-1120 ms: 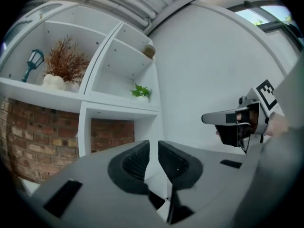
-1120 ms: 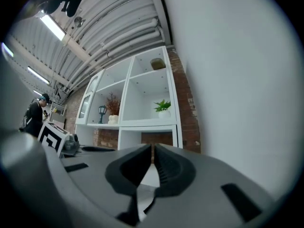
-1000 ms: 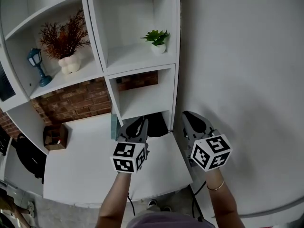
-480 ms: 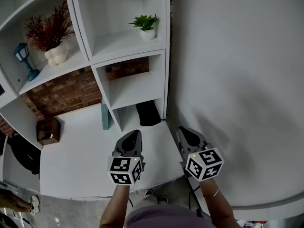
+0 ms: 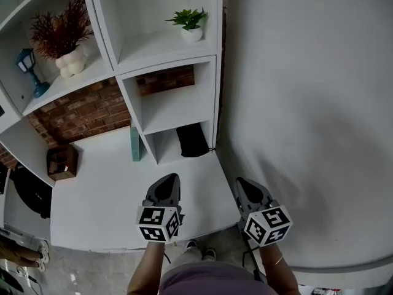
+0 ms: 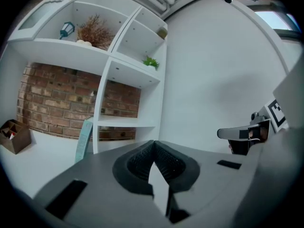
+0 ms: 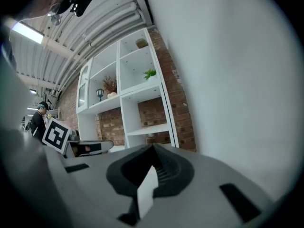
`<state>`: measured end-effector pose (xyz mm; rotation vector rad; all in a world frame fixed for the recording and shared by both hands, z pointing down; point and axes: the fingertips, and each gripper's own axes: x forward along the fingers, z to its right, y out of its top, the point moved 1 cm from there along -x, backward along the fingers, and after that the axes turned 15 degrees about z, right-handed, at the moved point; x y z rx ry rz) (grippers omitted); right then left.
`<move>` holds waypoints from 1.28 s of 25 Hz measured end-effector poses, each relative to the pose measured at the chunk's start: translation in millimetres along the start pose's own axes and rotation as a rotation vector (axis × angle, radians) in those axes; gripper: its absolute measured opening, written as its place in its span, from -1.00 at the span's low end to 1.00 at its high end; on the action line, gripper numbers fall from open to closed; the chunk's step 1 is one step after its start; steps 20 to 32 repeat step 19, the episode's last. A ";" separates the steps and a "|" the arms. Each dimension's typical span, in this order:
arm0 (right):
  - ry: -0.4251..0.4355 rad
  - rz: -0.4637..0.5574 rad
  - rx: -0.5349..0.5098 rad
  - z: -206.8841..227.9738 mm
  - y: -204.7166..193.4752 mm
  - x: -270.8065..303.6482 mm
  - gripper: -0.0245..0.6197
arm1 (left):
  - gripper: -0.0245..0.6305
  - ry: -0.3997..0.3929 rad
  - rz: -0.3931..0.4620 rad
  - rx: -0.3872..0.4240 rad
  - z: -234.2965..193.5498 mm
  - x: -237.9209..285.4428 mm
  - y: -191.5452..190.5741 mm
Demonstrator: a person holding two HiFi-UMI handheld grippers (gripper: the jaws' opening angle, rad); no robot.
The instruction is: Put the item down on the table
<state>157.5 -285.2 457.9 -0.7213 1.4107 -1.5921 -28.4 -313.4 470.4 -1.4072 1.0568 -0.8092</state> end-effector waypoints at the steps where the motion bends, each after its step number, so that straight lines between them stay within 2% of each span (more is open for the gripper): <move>1: 0.004 -0.001 0.002 -1.4 -1.3 -1.4 -0.95 | -0.92 0.001 -0.004 -0.002 -0.5 -1.2 -1.6; 15: 0.013 -0.030 -0.007 -5.2 -12.7 -12.4 -0.95 | -0.92 0.004 -0.027 -0.042 7.5 -17.2 -11.6; 32: 0.007 -0.043 -0.003 -5.4 -15.7 -17.1 -0.95 | -0.92 0.007 -0.047 -0.037 11.9 -19.6 -12.4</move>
